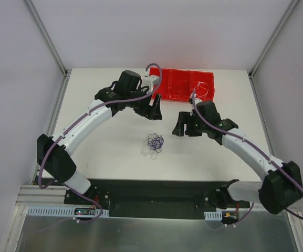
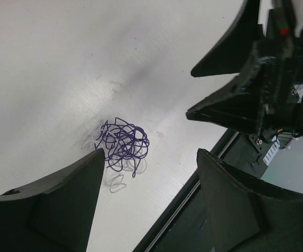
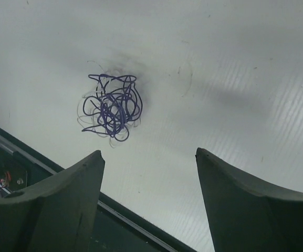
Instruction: Untangle the cables
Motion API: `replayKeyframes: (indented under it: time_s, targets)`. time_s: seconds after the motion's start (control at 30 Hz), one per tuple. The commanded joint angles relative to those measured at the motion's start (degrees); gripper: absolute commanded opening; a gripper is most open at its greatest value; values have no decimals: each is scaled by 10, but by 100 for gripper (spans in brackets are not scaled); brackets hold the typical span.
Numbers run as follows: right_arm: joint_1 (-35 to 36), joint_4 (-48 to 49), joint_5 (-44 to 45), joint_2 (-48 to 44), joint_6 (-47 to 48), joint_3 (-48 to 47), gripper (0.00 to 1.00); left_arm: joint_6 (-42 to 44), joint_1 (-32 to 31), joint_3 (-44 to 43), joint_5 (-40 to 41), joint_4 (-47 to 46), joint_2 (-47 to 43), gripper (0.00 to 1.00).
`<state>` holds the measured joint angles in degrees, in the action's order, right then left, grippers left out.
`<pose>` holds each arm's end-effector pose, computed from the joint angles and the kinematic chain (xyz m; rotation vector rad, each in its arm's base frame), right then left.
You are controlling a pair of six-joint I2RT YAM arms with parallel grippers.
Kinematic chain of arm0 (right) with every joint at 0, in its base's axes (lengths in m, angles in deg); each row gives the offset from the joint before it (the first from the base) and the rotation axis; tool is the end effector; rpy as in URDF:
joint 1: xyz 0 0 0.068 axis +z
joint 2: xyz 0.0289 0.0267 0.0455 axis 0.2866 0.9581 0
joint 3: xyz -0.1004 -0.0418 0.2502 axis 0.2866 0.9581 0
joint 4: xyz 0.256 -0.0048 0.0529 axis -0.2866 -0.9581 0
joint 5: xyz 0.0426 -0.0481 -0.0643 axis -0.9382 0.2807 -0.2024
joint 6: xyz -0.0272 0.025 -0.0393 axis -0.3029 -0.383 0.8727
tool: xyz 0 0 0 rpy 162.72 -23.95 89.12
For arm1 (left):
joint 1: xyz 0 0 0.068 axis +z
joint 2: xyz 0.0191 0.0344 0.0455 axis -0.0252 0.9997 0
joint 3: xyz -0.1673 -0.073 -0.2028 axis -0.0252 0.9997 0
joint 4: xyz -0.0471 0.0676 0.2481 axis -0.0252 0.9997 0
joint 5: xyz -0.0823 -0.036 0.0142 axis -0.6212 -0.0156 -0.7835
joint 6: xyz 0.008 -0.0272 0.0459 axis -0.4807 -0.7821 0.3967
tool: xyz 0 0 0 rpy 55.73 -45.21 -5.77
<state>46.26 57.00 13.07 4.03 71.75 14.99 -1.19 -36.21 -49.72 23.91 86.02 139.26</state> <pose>0.2452 0.1491 0.2683 -0.5456 2.2645 0.6234 0.2796 -0.2133 0.3657 0.7650 2.1108 -0.9281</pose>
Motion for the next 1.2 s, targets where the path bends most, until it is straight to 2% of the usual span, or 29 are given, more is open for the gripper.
replayKeyframes:
  time_s: [0.0, 0.1, 0.17, 0.23, 0.3, 0.37, 0.53, 0.63, 0.77, 1.0, 1.07, 1.17]
  targets:
    - [12, 14, 57, -127, -11, 51, 73, -14, 6, 7, 7, -17, 0, 69]
    - [6, -24, 190, -207, 15, 70, 73, -18, 6, 7, 5, -16, 6, 68]
    - [-2, -28, 180, -227, 20, 76, 73, -19, 6, 8, 3, -18, 9, 68]
    - [-2, -8, 106, -224, 11, 82, 73, -20, 6, 7, -3, -18, 20, 69]
    - [0, 49, -38, -195, 15, 91, 68, -24, 6, 7, -12, -18, 34, 71]
    - [25, 80, -105, -159, 20, 83, 63, -32, 6, 7, -24, -18, 51, 72]
    - [103, 164, -53, -102, -13, 100, 62, -49, 6, 9, -37, -18, 94, 68]
    - [110, 194, -27, -74, -26, 108, 57, -62, 10, 13, -15, -18, 107, 62]
    - [120, 291, -23, -29, -59, 134, 56, -85, 32, 21, 7, -24, 103, 56]
    - [136, 352, 20, 50, -76, 132, 52, -136, 64, 61, 19, -71, 64, 59]
    - [138, 352, 22, 64, -66, 125, 47, -153, 65, 77, 24, -86, 51, 62]
    - [139, 348, 16, 79, -66, 114, 25, -184, 71, 116, 24, -114, 37, 68]
